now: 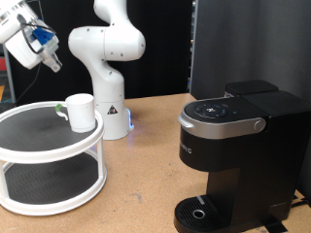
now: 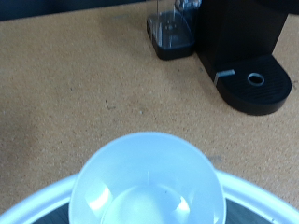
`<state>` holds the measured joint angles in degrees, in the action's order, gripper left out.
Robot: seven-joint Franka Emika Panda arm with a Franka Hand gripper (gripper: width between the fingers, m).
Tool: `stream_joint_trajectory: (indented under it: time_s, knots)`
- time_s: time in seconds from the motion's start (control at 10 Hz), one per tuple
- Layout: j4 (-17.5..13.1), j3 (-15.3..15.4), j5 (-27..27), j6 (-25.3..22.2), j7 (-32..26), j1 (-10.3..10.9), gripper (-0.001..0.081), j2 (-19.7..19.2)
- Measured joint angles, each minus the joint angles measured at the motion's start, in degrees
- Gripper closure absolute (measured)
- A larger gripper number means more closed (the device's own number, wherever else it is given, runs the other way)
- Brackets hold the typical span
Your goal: Make a cup of coffee with the keurig machine
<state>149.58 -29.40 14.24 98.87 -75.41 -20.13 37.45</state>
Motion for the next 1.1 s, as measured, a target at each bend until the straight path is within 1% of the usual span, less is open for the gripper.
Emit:
stream_joint_trajectory:
  time_s: [0.2, 0.3, 0.6, 1.0, 1.1]
  knots:
    - [2.21, -0.03, -0.65, 3.34, -0.73, 0.00, 0.0799, -0.51]
    - [2.83, -0.12, -0.69, 4.40, -1.12, 0.00, 0.0799, -0.99]
    - [4.41, -0.27, -0.69, 8.00, -2.13, 0.00, 0.0799, -2.57]
    - [5.93, -0.88, -0.67, 10.69, -3.70, 0.00, 0.0799, -3.88]
    - [6.29, -0.93, -0.61, 11.42, -3.90, 0.00, 0.0666, -4.14]
